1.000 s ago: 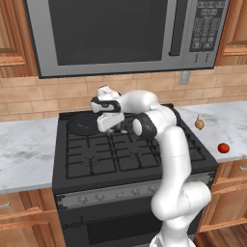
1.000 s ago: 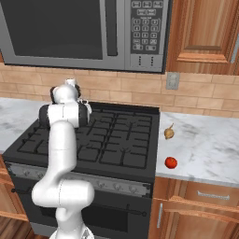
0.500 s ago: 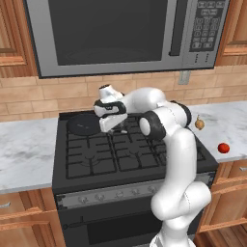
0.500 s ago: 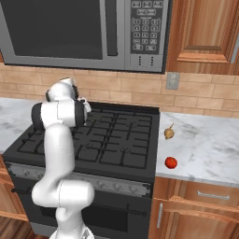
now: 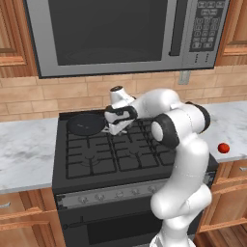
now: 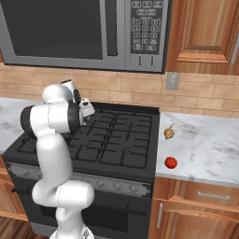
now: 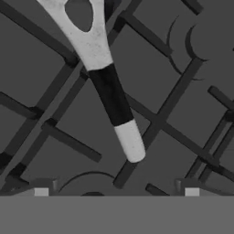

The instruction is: Place the pan on the rear left burner on the stove. Then place the tomato and the onion in the pan and turn on the rear left burner.

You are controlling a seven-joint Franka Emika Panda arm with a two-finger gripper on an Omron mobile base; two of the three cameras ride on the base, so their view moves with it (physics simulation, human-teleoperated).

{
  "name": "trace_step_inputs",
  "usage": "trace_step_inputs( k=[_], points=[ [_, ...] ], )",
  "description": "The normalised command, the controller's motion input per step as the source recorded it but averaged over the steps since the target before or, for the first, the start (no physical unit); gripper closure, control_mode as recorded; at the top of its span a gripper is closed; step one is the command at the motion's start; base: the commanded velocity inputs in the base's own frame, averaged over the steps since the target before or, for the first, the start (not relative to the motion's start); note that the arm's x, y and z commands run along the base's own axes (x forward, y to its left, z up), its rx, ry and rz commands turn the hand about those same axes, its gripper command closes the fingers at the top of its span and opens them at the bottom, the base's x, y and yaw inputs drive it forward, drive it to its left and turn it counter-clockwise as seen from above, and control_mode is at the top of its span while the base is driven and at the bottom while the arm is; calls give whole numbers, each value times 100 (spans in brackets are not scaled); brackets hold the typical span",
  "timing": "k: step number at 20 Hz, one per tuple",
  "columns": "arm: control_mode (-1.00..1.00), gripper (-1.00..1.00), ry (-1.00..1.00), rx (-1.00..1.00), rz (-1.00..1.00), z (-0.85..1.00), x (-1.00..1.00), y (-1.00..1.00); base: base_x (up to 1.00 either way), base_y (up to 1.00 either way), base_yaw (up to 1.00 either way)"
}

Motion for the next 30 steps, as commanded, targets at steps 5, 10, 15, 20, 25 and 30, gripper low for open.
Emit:
trace_step_inputs(
  k=[5, 10, 15, 20, 25, 30],
  points=[
    [-100, -100, -16, 5, 0, 52, -20, -31, 0, 0, 0],
    [-100, -100, -7, 1, -1, 15, -37, -39, 0, 0, 0],
    [-100, -100, 0, 0, -6, 0, -45, -51, 0, 0, 0],
    [-100, -100, 0, 0, -10, 16, -19, -42, 0, 0, 0],
    [-100, -100, 0, 0, -13, 21, -8, -37, 0, 0, 0],
    [-100, -100, 0, 0, -13, 10, -14, -39, 0, 0, 0]
  ],
)
